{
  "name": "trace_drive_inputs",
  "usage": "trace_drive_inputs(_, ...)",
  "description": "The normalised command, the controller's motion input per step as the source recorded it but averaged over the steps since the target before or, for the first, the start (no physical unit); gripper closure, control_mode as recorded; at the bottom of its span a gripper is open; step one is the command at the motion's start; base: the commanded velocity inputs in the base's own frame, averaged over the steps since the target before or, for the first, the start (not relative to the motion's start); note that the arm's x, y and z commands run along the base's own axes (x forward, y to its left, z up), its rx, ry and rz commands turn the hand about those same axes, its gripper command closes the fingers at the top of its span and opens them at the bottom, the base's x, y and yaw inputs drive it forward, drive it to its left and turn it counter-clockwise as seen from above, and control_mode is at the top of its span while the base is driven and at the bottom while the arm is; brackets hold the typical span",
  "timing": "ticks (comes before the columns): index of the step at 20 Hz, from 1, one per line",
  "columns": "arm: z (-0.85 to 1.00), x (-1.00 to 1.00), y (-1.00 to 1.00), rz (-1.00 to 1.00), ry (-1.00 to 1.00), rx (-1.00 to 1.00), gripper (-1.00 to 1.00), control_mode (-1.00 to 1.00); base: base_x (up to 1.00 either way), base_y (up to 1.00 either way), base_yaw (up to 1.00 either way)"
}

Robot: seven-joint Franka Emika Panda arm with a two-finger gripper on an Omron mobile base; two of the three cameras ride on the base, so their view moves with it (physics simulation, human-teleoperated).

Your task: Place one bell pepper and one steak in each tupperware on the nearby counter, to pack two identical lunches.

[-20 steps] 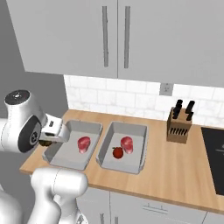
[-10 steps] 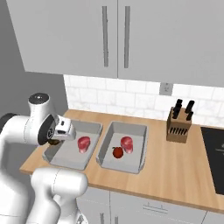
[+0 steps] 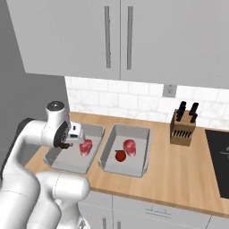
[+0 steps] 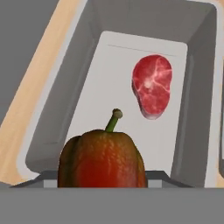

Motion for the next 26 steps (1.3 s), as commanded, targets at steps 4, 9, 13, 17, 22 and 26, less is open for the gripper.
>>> trace_drive_inputs(4, -0.58, 0.39, 0.0, 0.05, 0.0, 0.0, 1.0, -1.0, 0.0, 0.0, 0.0)
trace_drive_inputs(9, -0.57, 0.33, 0.02, 0.04, 0.0, 0.0, 1.0, -1.0, 0.0, 0.0, 0.0)
trace_drive_inputs(13, -0.52, 0.28, 0.16, 0.02, 0.01, -0.01, 1.0, -1.0, 0.0, 0.0, 0.0)
trace_drive_inputs(17, -0.57, 0.08, 0.09, 0.01, 0.0, -0.02, 1.0, -1.0, 0.0, 0.0, 0.0)
trace_drive_inputs(22, -0.56, -0.06, 0.0, 0.0, 0.01, 0.0, 1.0, -1.0, 0.0, 0.0, 0.0)
trace_drive_inputs(26, -0.2, -0.13, 0.01, 0.0, 0.0, 0.0, -1.0, -1.0, 0.0, 0.0, 0.0)
